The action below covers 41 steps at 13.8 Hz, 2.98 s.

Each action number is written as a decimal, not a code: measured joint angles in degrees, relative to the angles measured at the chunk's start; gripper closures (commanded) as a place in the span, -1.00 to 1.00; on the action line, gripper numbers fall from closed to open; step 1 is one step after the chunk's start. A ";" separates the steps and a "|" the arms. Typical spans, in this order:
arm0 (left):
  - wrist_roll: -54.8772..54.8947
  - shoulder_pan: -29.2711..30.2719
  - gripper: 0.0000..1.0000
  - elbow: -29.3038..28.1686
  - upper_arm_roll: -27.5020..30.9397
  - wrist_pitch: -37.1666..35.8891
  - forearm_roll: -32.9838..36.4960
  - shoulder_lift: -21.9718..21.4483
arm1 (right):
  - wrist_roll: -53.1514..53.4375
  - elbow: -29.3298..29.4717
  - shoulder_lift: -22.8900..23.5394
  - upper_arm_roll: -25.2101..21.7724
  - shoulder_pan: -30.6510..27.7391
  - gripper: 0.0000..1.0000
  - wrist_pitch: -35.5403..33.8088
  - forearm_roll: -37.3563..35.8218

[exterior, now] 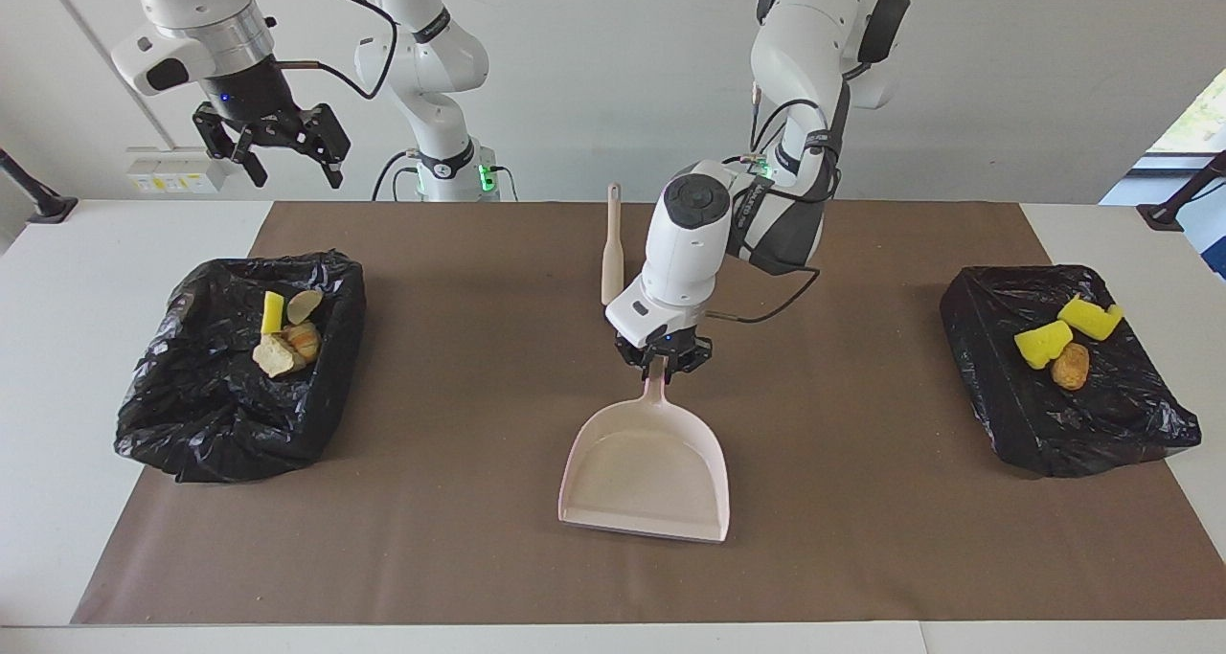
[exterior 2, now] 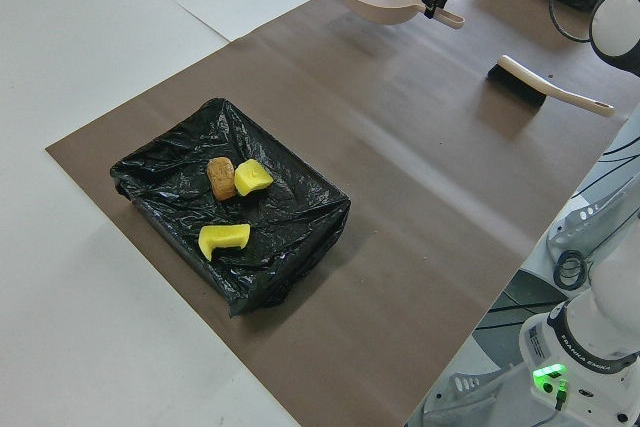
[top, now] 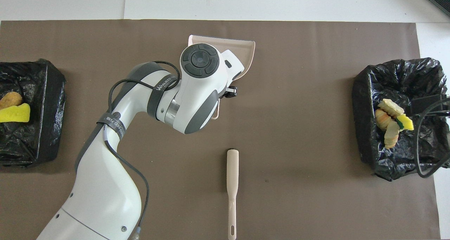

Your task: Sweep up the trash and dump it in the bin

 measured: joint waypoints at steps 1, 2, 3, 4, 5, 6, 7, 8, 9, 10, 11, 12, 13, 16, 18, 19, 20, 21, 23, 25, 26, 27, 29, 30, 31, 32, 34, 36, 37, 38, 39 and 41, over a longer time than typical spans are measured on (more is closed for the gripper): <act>-1.37 -0.81 1.00 1.04 -0.01 0.62 0.00 1.65 | 0.00 0.10 0.02 0.04 0.02 -1.00 0.01 0.05; -2.28 -1.62 1.00 1.65 -0.02 0.78 -0.01 2.70 | 0.00 0.23 0.02 0.07 0.04 -1.00 0.01 0.08; -2.77 -2.23 1.00 1.85 0.00 0.79 -0.01 3.13 | 0.00 0.33 0.02 0.12 0.07 -1.00 0.01 0.09; -3.11 -2.77 1.00 1.84 -0.02 0.76 -0.01 3.27 | 0.00 0.38 0.02 0.16 0.07 -1.00 0.00 0.10; -3.99 -3.39 0.93 1.84 0.01 0.69 -0.01 3.29 | 0.00 0.41 0.02 0.20 0.08 -1.00 0.00 0.10; -5.66 -3.93 0.72 1.84 0.03 0.68 -0.01 3.29 | 0.00 0.43 0.02 0.21 0.09 -1.00 0.00 0.10; -7.59 -4.31 0.46 1.84 0.06 0.68 -0.01 3.28 | 0.00 0.45 0.02 0.22 0.09 -1.00 0.00 0.11; -9.07 -4.49 0.01 1.84 0.09 0.67 -0.01 3.28 | 0.00 0.48 0.02 0.22 0.09 -1.00 0.00 0.11; -9.78 -4.52 -0.48 1.84 0.10 0.68 -0.01 3.28 | 0.00 0.50 0.02 0.25 0.10 -1.00 0.00 0.11; -10.08 -4.52 -0.99 1.84 0.15 0.66 -0.01 3.29 | 0.00 0.52 0.02 0.31 0.12 -1.00 0.00 0.12; -10.28 -4.52 -1.00 1.84 0.21 0.65 -0.01 3.28 | 0.00 0.53 0.02 0.34 0.15 -1.00 0.00 0.12; -10.34 -4.52 -1.00 1.84 0.28 0.67 -0.01 3.28 | 0.00 0.54 0.02 0.35 0.17 -1.00 0.00 0.12; -10.34 -4.51 -1.00 1.87 0.36 0.70 -0.01 3.25 | 0.00 0.56 0.02 0.35 0.18 -1.00 0.00 0.12; -9.40 -4.33 -1.00 2.28 1.28 0.71 0.01 1.77 | 0.00 0.59 0.02 0.40 0.23 -1.00 0.00 0.13; -6.19 -3.82 -1.00 1.65 2.27 0.18 0.02 -1.26 | 0.00 0.60 0.02 0.44 0.24 -1.00 -0.01 0.13; -3.87 -2.95 -1.00 0.64 2.54 -0.51 0.03 -3.36 | 0.00 0.60 0.02 0.47 0.24 -1.00 -0.01 0.13; -1.22 -1.75 -1.00 -0.70 2.66 -1.45 0.11 -5.60 | 0.00 0.60 0.02 0.49 0.24 -1.00 -0.01 0.13; 1.51 -0.39 -1.00 -2.08 2.74 -2.59 0.31 -7.79 | 0.00 0.61 0.02 0.51 0.24 -1.00 -0.01 0.13; 6.05 2.58 -1.00 -4.09 2.86 -4.91 0.65 -11.75 | 0.00 0.61 0.02 0.52 0.24 -1.00 -0.01 0.13; 12.19 6.09 -1.00 -5.09 2.97 -7.77 0.79 -15.63 | 0.00 0.62 0.02 0.52 0.24 -1.00 -0.01 0.13; 16.03 8.21 -1.00 -5.42 3.02 -9.77 0.84 -17.82 | 0.00 0.62 0.02 0.52 0.24 -1.00 -0.01 0.13; 19.71 10.38 -1.00 -5.66 3.05 -11.79 0.86 -19.91 | 0.00 0.62 0.02 0.52 0.24 -1.00 -0.01 0.13; 26.53 14.54 -1.00 -6.10 3.11 -14.88 0.89 -23.70 | 0.00 0.63 0.02 0.54 0.26 -1.00 -0.01 0.13; 29.72 16.38 -1.00 -6.21 3.13 -16.18 0.90 -25.26 | 0.00 0.64 0.02 0.54 0.27 -1.00 -0.01 0.13; 32.18 18.09 -1.00 -6.31 3.16 -17.11 0.91 -26.68 | 0.00 0.65 0.02 0.55 0.27 -1.00 -0.01 0.13; 34.29 20.01 -1.00 -6.35 3.17 -17.85 0.92 -28.12 | 0.00 0.65 0.02 0.56 0.28 -1.00 -0.01 0.13; 37.92 23.20 -1.00 -6.38 3.24 -19.66 1.24 -30.23 | 0.00 0.65 0.02 0.57 0.29 -1.00 -0.01 0.13; 41.60 25.35 -1.00 -6.25 3.37 -22.95 1.91 -31.56 | 0.00 0.65 0.02 0.57 0.29 -1.00 -0.01 0.13; 42.54 26.01 -1.00 -6.08 3.43 -24.45 1.95 -31.98 | 0.00 0.65 0.02 0.58 0.29 -1.00 -0.01 0.13; 42.94 26.52 -1.00 -5.92 3.43 -25.58 1.95 -32.51 | 0.00 0.65 0.02 0.58 0.30 -1.00 -0.01 0.13; 43.04 26.82 -1.00 -5.91 3.43 -26.38 1.95 -33.23 | 0.00 0.65 0.02 0.59 0.30 -1.00 -0.01 0.13; 43.05 27.12 -1.00 -5.92 3.41 -29.50 1.95 -34.66 | 0.00 0.65 0.02 0.60 0.31 -1.00 -0.01 0.13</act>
